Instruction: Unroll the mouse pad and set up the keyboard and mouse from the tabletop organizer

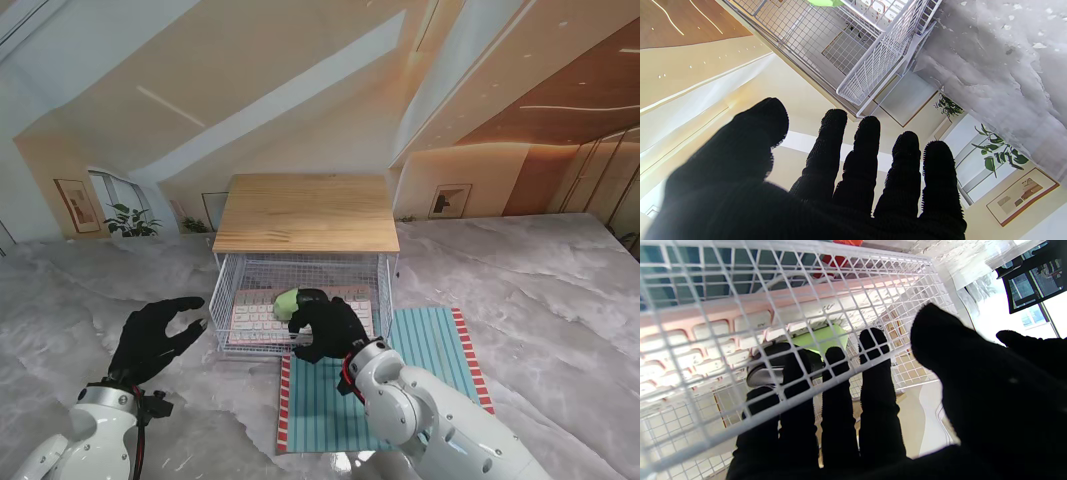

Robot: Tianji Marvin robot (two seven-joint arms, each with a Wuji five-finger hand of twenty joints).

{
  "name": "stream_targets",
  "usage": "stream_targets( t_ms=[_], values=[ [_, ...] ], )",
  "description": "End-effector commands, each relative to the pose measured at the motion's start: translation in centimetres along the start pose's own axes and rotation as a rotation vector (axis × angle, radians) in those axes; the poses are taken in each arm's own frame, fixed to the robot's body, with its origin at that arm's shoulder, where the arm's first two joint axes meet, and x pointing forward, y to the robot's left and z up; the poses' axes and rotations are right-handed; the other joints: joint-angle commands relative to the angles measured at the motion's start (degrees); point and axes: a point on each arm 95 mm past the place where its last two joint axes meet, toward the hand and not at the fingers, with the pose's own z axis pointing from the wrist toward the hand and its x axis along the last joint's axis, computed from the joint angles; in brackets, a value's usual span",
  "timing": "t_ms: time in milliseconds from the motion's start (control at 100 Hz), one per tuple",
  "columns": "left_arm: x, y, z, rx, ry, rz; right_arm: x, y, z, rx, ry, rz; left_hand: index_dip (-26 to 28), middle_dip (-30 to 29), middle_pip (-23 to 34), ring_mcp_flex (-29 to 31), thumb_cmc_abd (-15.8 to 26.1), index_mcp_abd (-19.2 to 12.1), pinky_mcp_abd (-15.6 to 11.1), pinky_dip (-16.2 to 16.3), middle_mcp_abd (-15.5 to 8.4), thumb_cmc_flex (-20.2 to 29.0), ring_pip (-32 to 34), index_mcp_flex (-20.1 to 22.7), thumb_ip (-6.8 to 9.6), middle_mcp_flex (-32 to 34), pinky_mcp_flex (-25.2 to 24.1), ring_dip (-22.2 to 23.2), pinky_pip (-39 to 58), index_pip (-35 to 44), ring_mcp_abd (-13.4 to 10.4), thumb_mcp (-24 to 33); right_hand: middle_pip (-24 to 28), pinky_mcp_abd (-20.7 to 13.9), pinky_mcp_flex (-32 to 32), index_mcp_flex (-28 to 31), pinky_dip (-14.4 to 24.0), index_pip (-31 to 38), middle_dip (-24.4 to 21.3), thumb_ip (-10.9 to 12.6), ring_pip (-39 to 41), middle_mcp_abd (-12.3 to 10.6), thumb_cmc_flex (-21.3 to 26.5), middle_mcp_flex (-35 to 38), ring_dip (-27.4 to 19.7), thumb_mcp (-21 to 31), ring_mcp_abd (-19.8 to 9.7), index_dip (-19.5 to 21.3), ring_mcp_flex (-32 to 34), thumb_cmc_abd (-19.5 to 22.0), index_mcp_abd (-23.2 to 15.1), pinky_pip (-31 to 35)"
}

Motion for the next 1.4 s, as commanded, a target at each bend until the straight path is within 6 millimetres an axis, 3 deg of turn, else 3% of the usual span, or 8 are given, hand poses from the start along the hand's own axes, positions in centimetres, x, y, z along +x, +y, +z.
stream_targets(
  t_ms=[0,70,470,570,690,900,1020,1390],
  values=[
    [0.4,0.2,-0.1,-0.013,0.006,-0.007,0.9,0.0,-0.4,-0.008,0.022,0.005,-0.6,-0.4,-0.6,-0.6,1.0,-1.0,-1.4,-0.2,-1.4,-1.4,0.3,0.0,1.26,0.4,-0.1,0.4,0.2,0.3,-0.1,0.6,-1.0,-1.2,-2.3,-1.7,1.7,-2.1,-1.5,2.7,-3.3,-1.2,-2.7,-2.5,-1.4,-1.6,-1.1,3.6,-3.2,2.5,-6.1,-1.4],
    [0.4,0.2,-0.2,-0.013,0.006,-0.006,1.0,0.3,-0.6,-0.032,0.021,0.009,-0.6,-0.4,-0.6,-0.6,1.0,-1.1,-1.4,-0.2,-1.4,-1.5,0.4,0.0,1.23,0.5,-0.1,0.4,0.2,0.3,-0.1,0.5,-1.5,-1.0,-3.9,-2.8,1.4,-4.0,-2.1,3.8,-5.2,-1.3,-3.8,-3.7,-2.3,-2.9,-1.4,4.7,-4.5,4.0,-6.1,-2.9],
    [0.4,0.3,-0.3,-0.01,0.002,-0.009,1.9,3.8,-1.3,-0.16,0.027,0.029,-0.7,-0.4,-0.6,-0.6,0.9,-1.0,-1.4,-0.2,-1.4,-1.3,0.4,0.1,1.24,0.6,-0.1,0.4,0.2,0.2,0.0,0.5,-3.0,0.0,-5.2,-5.0,0.4,-6.6,-3.2,4.6,-7.0,-2.1,-4.8,-3.5,-3.2,-5.4,-2.0,5.2,-4.6,6.3,-6.3,-5.5],
    [0.3,0.3,-0.4,-0.009,0.001,-0.009,2.1,5.0,-0.8,-0.174,0.038,0.022,-0.7,-0.4,-0.6,-0.5,1.0,-1.1,-1.4,-0.1,-1.4,-1.4,0.4,0.1,1.24,0.6,0.0,0.4,0.3,0.2,0.0,0.5,-4.5,2.7,-2.4,-5.9,-3.4,-7.3,-4.4,4.5,-11.4,-3.1,-3.2,-2.5,-5.4,-3.7,-2.9,5.1,-1.0,5.9,-6.3,-10.4],
    [0.3,0.3,-0.5,-0.008,-0.001,-0.01,2.0,6.6,0.2,-0.148,0.063,-0.005,-0.7,-0.4,-0.6,-0.6,1.0,-1.0,-1.4,-0.1,-1.3,-1.4,0.4,0.1,1.25,0.6,-0.1,0.4,0.3,0.3,0.0,0.6,-8.1,6.3,0.8,-7.7,-13.3,-8.3,-7.3,3.7,-20.0,-4.6,0.3,-1.6,-9.7,-2.0,-3.2,3.7,3.1,4.7,-7.1,-18.9],
    [0.2,0.2,-0.6,-0.008,-0.003,-0.009,1.4,8.7,2.1,-0.036,0.091,-0.078,-0.6,-0.4,-0.5,-0.5,1.0,-1.2,-1.4,-0.1,-1.4,-1.4,0.5,0.1,1.24,0.7,0.0,0.4,0.3,0.3,-0.1,0.6,-12.4,8.1,0.9,-14.7,-25.9,-10.3,-9.0,2.4,-28.8,-6.1,4.7,-5.5,-13.9,-3.1,-3.1,0.5,1.9,3.4,-11.0,-26.5],
    [0.1,0.2,-0.7,-0.006,-0.006,-0.012,1.2,9.1,3.3,0.017,0.093,-0.105,-0.6,-0.4,-0.5,-0.5,0.9,-1.1,-1.4,-0.1,-1.4,-1.4,0.5,0.1,1.24,0.6,0.0,0.4,0.3,0.3,-0.1,0.6,-12.8,8.9,0.9,-17.3,-28.4,-9.9,-9.2,1.9,-29.9,-6.6,5.8,-7.0,-14.4,-4.0,-3.0,-0.4,1.2,3.1,-12.3,-27.3],
    [0.0,0.1,-0.8,-0.002,-0.014,-0.01,0.9,8.6,5.7,0.209,0.058,-0.16,-0.6,-0.4,-0.5,-0.5,1.0,-1.2,-1.5,-0.1,-1.4,-1.5,0.5,0.1,1.21,0.6,-0.1,0.4,0.3,0.4,-0.2,0.6,-13.8,12.1,-0.5,-21.0,-29.2,-9.9,-9.6,1.3,-31.1,-6.6,5.8,-11.0,-14.9,-6.5,-2.1,-2.2,-1.3,3.2,-14.2,-27.2]
  ],
)
